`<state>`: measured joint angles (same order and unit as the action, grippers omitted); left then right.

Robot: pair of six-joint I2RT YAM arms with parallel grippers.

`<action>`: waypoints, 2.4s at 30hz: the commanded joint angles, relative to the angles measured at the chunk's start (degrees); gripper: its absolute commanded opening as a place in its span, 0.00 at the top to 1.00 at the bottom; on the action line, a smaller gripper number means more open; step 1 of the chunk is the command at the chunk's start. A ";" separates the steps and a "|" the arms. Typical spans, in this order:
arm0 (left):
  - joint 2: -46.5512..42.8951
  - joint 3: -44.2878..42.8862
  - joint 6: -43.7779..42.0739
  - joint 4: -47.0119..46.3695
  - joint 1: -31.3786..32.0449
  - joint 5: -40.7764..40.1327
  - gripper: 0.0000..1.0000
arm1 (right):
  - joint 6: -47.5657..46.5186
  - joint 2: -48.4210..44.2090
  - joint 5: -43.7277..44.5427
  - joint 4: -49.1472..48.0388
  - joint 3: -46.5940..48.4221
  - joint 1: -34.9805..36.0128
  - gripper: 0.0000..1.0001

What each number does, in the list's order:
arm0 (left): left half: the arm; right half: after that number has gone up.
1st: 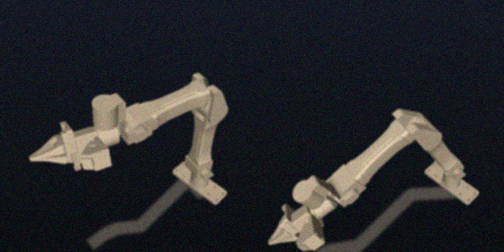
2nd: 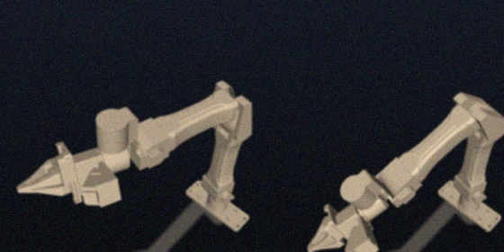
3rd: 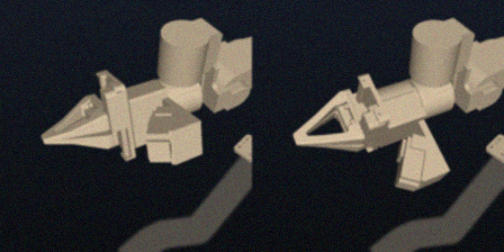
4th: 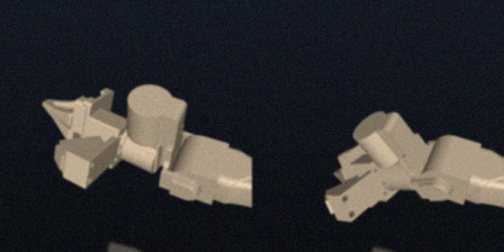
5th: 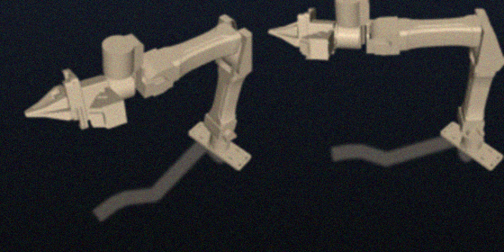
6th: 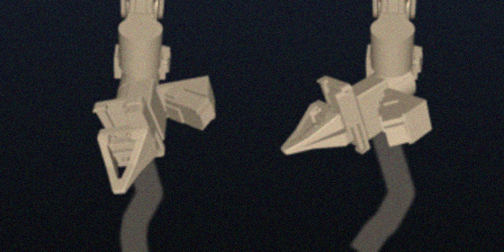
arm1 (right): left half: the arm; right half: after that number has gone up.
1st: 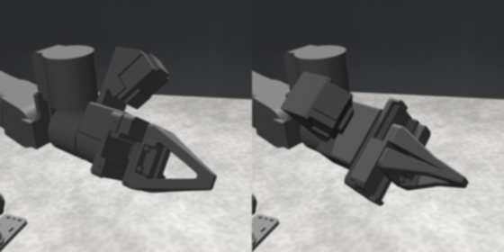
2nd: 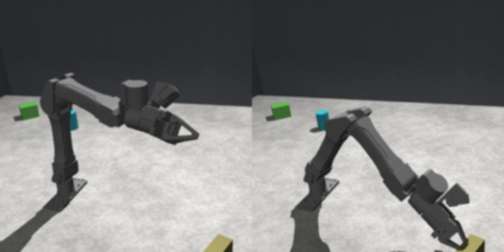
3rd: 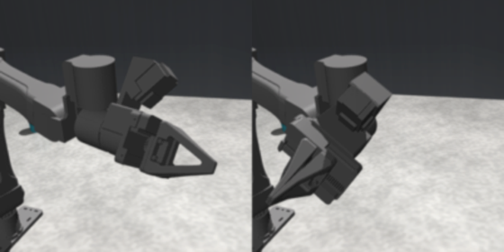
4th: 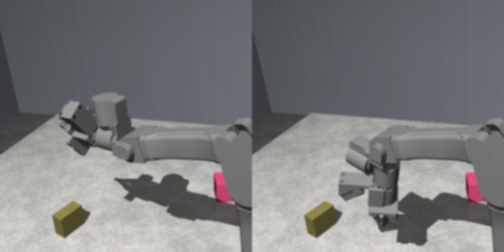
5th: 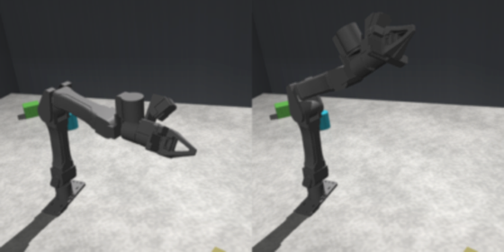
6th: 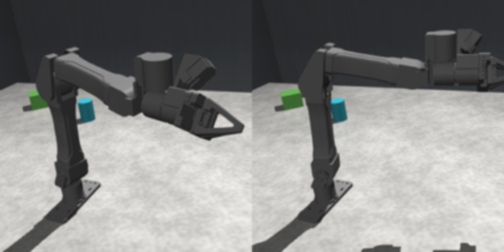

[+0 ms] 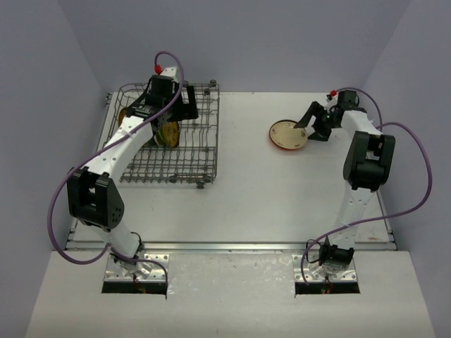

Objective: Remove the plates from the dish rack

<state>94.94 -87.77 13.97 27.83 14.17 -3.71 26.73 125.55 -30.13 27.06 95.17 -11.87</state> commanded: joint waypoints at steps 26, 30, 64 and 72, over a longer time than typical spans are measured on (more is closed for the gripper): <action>13.82 -11.40 -6.49 3.73 4.02 -34.90 0.42 | -6.25 -23.44 10.88 -2.11 -9.93 6.51 0.01; 17.47 -14.17 -6.04 5.00 3.83 -36.73 0.45 | -6.01 -24.64 10.36 -2.50 -11.24 7.05 0.01; 22.58 -14.98 -1.87 9.61 -2.13 -24.59 0.81 | -4.06 -24.71 6.63 -1.81 -11.24 8.12 0.01; 17.90 -15.93 -2.61 9.63 -1.89 -26.07 1.00 | -3.61 -24.82 6.20 -1.09 -9.80 9.04 0.01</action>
<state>117.97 -102.43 9.46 39.03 12.27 -29.49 22.64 102.91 -23.02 26.54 82.22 -3.56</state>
